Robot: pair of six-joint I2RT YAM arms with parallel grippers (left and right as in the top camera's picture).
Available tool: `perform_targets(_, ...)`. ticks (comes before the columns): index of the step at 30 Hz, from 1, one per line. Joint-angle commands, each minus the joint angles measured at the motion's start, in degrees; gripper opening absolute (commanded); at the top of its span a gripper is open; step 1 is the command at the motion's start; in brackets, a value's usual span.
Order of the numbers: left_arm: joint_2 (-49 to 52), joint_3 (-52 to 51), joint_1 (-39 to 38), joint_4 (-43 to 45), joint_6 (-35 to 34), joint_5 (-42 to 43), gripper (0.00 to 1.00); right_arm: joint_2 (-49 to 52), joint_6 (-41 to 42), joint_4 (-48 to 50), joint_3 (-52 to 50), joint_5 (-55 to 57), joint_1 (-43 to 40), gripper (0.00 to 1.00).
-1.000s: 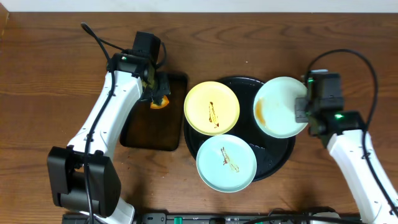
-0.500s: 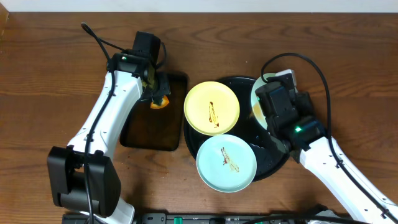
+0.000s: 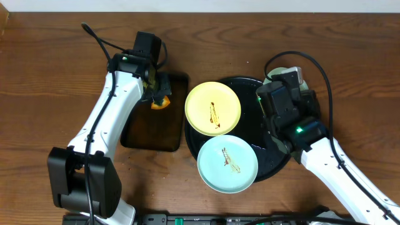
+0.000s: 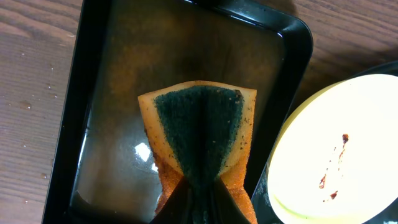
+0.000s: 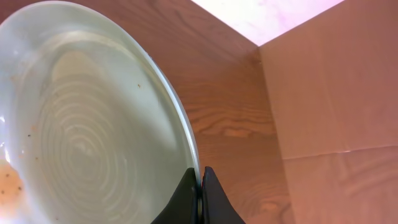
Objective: Clean dirty plates on tray and stack at the side
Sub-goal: 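Lift the light-blue plate with the right gripper and set it on the table's right side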
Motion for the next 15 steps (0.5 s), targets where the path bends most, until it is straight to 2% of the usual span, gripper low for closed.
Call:
perform_targets(1, -0.04, -0.42, 0.2, -0.09, -0.31, 0.5, 0.08, -0.57, -1.31, 0.31, 1.25, 5.16, 0.44, 0.01)
perform_targets(13, -0.04, -0.42, 0.2, -0.07, -0.33, 0.52, 0.08, -0.57, -0.76, 1.92, 1.25, 4.98, 0.2, 0.01)
perform_targets(15, -0.04, -0.42, 0.2, -0.07, -0.33, 0.52, 0.08, -0.57, 2.38, 2.01, 1.25, 4.94, -0.74, 0.01)
